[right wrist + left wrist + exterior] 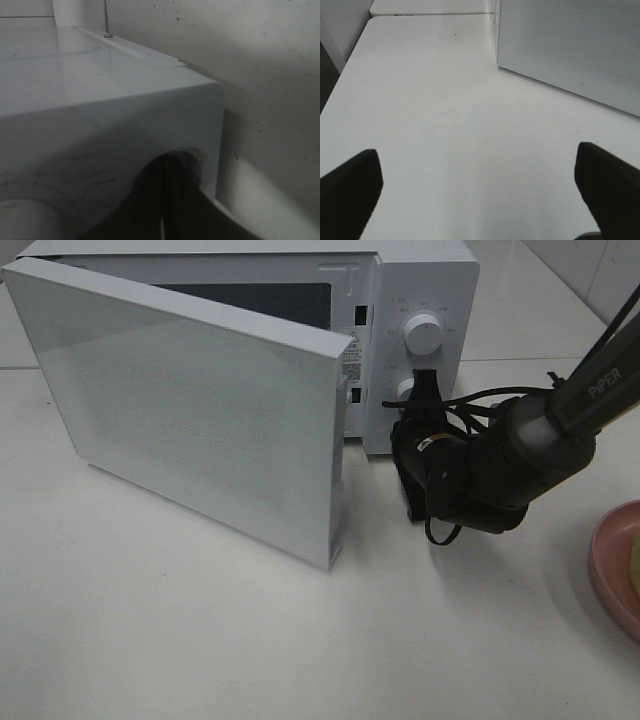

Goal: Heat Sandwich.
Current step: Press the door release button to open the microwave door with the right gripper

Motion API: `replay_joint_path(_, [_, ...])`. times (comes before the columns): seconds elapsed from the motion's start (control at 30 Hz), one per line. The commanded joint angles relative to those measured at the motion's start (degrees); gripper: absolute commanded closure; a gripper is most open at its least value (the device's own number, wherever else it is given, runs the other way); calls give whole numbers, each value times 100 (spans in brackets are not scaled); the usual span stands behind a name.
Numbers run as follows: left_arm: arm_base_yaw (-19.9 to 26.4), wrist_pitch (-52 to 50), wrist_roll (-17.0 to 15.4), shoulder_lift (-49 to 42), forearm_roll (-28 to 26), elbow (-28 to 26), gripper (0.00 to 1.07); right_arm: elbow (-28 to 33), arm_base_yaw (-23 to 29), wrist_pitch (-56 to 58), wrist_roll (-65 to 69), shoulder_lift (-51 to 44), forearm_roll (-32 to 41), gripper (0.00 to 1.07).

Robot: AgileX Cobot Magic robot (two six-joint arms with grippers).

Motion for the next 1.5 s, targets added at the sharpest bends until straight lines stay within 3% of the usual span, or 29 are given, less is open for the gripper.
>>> replay_joint_path(0.03, [-23,-6,-29,-166,-6,11,5,-625,-264,-1644,-189,-74,-447,107])
replay_joint_path(0.93, [-23,-6,-29,-166,-6,11,5,-573,-258,-854,-292,-223,-602,107])
replay_joint_path(1.5, [-23,-6,-29,-166,-6,11,5,837,-97,46,298,-842,-1083,107])
